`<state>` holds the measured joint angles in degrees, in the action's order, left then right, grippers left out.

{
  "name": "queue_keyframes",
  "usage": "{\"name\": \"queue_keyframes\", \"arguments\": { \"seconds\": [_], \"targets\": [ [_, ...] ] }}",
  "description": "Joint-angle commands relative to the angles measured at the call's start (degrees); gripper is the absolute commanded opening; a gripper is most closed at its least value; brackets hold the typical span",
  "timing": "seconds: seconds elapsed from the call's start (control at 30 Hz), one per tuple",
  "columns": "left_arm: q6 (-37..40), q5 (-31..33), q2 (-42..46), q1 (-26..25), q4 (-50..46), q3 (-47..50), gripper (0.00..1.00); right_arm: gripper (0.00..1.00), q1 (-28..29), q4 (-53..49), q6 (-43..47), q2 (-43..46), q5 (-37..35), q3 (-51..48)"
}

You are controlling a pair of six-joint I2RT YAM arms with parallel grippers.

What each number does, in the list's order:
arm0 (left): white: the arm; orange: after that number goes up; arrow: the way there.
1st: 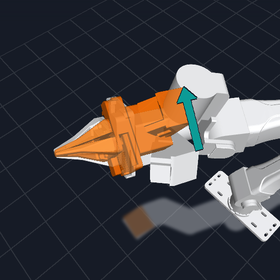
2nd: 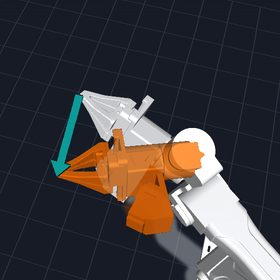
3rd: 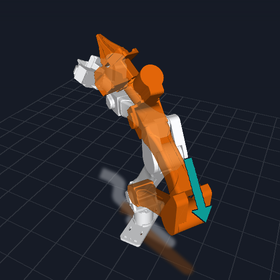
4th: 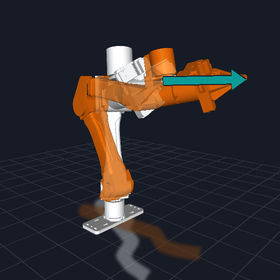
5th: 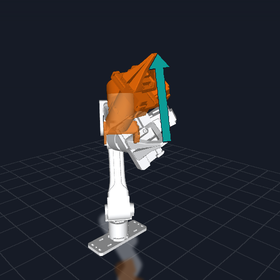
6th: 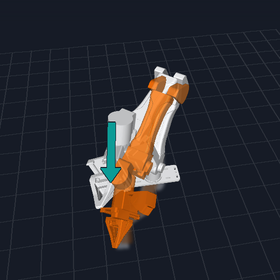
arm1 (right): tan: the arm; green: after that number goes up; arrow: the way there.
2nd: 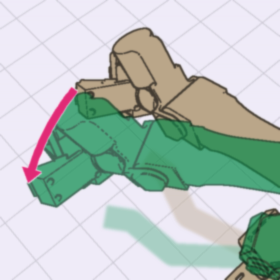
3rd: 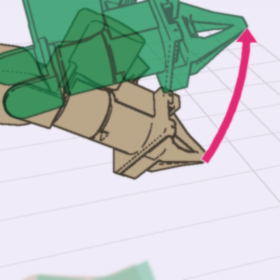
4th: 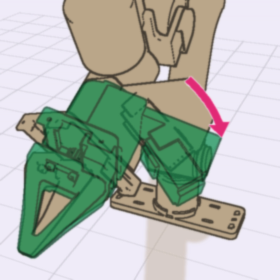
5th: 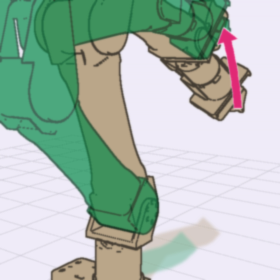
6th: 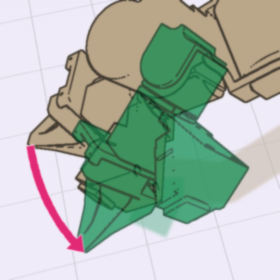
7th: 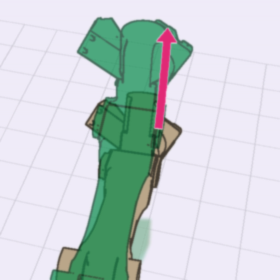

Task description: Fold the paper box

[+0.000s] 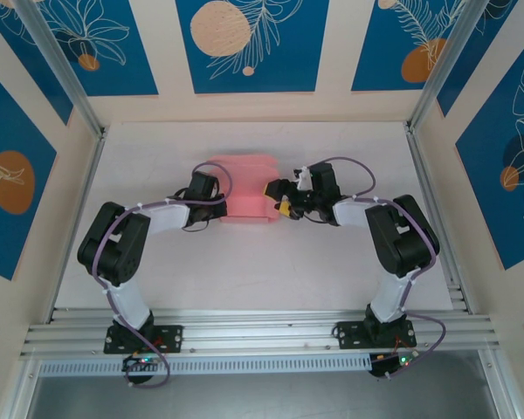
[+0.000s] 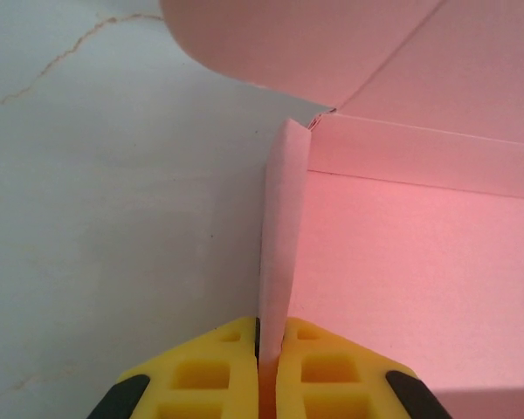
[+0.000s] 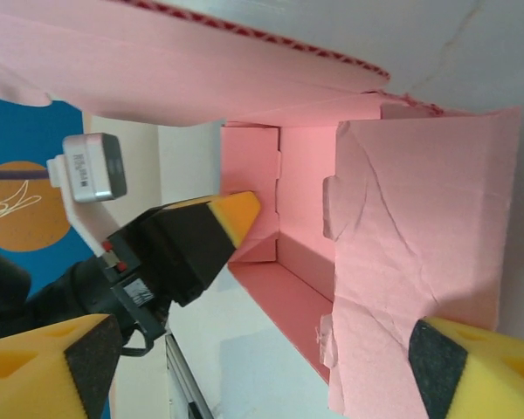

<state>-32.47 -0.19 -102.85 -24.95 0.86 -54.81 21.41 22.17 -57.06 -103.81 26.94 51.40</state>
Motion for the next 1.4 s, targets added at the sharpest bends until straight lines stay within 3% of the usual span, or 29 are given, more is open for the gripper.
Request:
{"name": "queue_keyframes", "arguments": {
  "seconds": [0.0,0.37,0.53,0.6,0.8,1.0,1.37],
  "targets": [
    [-0.07,1.19,-2.73,-0.45,-5.87,0.75,0.0,0.83,0.25,-2.12,1.03,-1.14,-0.25,1.98],
    [-0.88,6.76,-1.54,-2.66,-6.34,0.12,0.0,0.42,1.99,-23.93,7.82,-1.8,-11.09,9.55],
    [-1.8,9.77,-0.95,-3.31,-6.89,-0.24,0.0,0.4,3.21,-29.45,11.22,1.26,-13.67,11.19],
    [-1.85,10.7,-1.12,-3.2,-7.68,-0.72,0.0,0.43,2.88,-31.05,12.63,4.42,-14.91,10.47],
    [-1.98,9.62,-2.59,-3.18,-8.66,-1.78,0.0,0.73,0.27,-27.82,14.04,12.21,-12.36,4.53],
    [-1.82,9.06,-2.47,-3.18,-9.11,-2.15,0.0,0.95,-2.02,-23.06,12.82,9.85,-8.27,1.97],
    [-1.24,8.15,-2.79,-3.09,-9.45,-2.41,0.0,0.98,-0.93,-13.41,11.52,-3.48,-1.42,7.09]
  ]
}}
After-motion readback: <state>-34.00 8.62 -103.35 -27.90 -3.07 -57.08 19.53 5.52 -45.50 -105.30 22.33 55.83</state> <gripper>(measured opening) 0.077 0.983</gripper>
